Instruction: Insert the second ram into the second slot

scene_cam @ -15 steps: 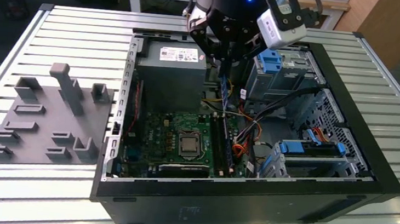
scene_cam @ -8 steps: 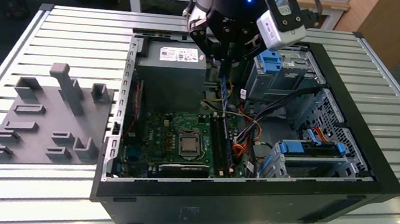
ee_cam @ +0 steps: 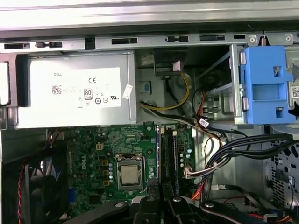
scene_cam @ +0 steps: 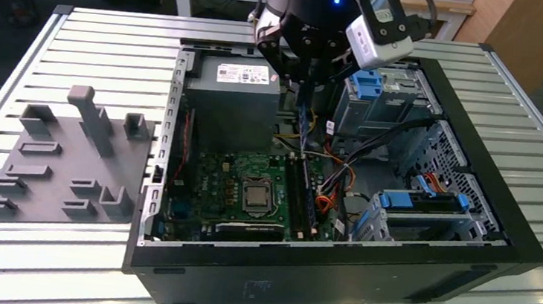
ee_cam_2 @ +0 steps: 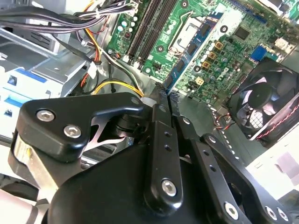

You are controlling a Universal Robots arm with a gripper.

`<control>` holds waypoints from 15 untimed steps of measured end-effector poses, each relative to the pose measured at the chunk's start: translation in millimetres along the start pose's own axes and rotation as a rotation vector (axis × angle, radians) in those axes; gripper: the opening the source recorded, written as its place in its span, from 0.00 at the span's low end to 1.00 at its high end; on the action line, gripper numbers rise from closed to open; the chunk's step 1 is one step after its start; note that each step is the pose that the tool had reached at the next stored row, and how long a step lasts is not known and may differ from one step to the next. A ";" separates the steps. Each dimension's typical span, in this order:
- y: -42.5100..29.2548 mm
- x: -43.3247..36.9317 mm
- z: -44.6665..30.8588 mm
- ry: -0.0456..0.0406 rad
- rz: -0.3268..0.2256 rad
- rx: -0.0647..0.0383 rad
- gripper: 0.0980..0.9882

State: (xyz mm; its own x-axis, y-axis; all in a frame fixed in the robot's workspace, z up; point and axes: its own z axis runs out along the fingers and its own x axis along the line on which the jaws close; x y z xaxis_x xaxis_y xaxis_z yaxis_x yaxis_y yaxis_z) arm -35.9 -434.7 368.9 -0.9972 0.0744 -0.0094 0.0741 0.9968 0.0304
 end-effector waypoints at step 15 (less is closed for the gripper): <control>-1.7 0.0 7.9 0.0004 -0.011 0.000 0.04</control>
State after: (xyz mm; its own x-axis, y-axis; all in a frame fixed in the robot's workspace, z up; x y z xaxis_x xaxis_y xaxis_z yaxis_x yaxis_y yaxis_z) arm -35.9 -436.2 361.0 -0.9979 0.0635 -0.0093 0.0632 0.9975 0.0303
